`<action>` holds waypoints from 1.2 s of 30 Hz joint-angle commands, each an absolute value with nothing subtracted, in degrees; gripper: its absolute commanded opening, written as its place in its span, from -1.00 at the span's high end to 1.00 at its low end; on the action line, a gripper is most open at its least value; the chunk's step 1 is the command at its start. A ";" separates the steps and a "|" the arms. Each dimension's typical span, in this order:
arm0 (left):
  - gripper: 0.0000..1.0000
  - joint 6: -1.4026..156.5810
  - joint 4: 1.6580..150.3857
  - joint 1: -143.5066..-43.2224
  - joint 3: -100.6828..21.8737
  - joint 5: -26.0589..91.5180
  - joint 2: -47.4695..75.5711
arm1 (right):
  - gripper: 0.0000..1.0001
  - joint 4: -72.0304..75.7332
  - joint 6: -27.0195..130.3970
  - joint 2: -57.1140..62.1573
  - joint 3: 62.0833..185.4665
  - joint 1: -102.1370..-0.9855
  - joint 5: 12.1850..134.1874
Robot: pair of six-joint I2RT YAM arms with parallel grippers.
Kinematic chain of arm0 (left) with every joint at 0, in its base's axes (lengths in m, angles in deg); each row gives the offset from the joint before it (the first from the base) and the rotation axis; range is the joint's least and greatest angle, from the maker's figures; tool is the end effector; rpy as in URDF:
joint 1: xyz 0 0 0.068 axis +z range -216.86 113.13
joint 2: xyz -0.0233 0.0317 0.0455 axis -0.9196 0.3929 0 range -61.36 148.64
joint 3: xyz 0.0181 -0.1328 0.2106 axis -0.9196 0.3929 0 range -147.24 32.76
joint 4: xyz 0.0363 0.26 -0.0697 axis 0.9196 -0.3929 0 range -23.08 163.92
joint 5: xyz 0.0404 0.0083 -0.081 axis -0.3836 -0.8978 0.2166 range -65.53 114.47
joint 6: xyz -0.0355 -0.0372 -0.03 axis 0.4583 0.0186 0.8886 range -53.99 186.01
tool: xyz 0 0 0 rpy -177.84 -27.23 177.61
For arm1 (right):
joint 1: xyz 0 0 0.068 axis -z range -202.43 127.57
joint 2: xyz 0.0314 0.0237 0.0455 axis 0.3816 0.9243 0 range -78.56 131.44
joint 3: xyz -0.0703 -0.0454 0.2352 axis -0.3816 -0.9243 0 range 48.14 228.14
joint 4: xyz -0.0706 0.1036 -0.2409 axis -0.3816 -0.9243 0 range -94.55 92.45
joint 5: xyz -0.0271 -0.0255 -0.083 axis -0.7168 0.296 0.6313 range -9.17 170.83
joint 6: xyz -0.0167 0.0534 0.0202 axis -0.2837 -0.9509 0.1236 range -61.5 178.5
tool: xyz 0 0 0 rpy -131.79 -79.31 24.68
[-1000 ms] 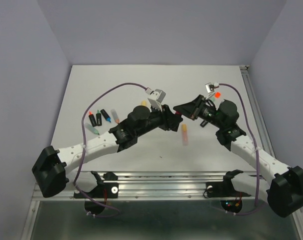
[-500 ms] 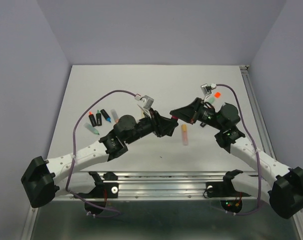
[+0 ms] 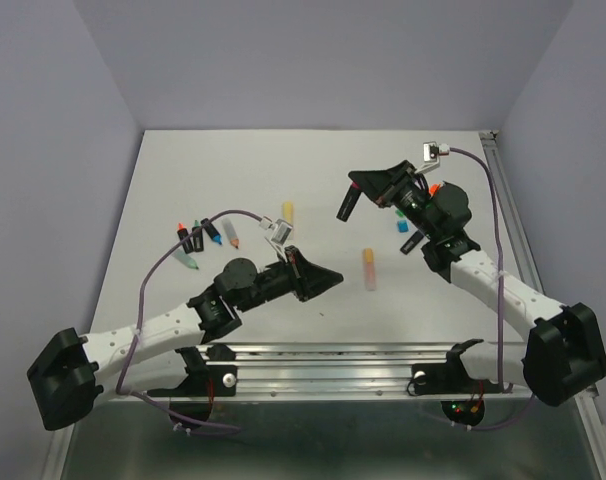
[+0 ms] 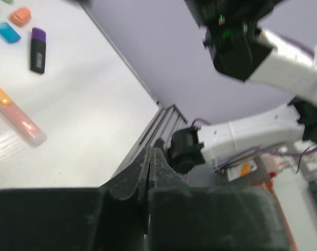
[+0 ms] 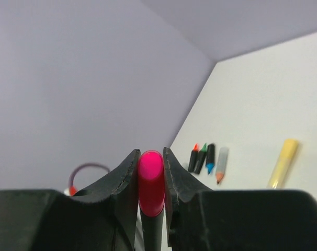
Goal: Open the pen caps
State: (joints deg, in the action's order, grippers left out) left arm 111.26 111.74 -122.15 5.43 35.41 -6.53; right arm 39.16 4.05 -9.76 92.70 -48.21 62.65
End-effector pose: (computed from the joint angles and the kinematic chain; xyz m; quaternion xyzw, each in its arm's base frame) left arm 0.1363 -0.2114 0.2658 0.1288 0.6288 -0.6269 0.4416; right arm 0.2675 0.1443 0.3118 0.0338 0.6295 0.5717 0.5251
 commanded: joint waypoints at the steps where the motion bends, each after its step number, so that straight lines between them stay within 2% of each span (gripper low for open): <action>1: 1.00 112.86 115.23 -122.94 6.48 38.97 -9.41 | 0.99 46.30 4.99 -8.69 95.70 -47.04 65.11; 5: 0.96 112.51 112.87 -122.85 6.49 33.97 -12.31 | 0.99 45.09 3.22 -11.75 92.71 -47.04 63.60; 7: 0.34 110.93 106.04 -122.68 3.25 30.73 -12.93 | 0.99 42.63 3.31 -13.25 92.17 -47.13 63.34; 8: -0.23 109.70 104.69 -122.68 2.19 30.19 -12.84 | 0.99 40.70 2.96 -13.95 92.17 -47.04 63.25; 9: -0.53 107.95 103.72 -122.68 0.53 29.66 -12.75 | 0.99 37.11 3.04 -15.35 92.17 -47.13 63.08; 11: -0.92 105.75 102.84 -122.68 -0.98 29.21 -11.70 | 0.99 33.49 2.17 -16.50 91.47 -47.13 63.25; 12: -0.98 103.82 102.75 -122.68 -2.55 29.30 -11.09 | 0.99 30.43 2.25 -17.47 91.38 -47.22 63.68; 16: -0.98 99.51 100.55 -122.68 -8.27 32.01 -4.87 | 0.99 22.32 2.60 -19.58 91.30 -47.48 65.27; 25: -0.97 95.36 100.11 -122.67 -18.91 36.77 6.31 | 0.99 21.08 0.94 -21.78 89.36 -47.75 62.90; 32: -0.97 92.03 97.74 -122.68 -21.46 29.22 10.27 | 0.99 16.78 -0.47 -22.05 89.63 -47.83 61.41; 34: -0.82 91.41 96.43 -122.68 -22.69 28.60 11.06 | 0.99 15.98 -0.82 -21.96 89.63 -47.92 60.96; 35: -0.67 91.15 96.07 -122.68 -23.04 28.86 11.76 | 0.99 16.07 -1.00 -22.04 89.19 -47.92 60.96; 36: -0.63 91.06 95.89 -122.68 -23.74 29.04 12.12 | 0.99 16.50 -1.17 -22.05 89.10 -47.92 60.88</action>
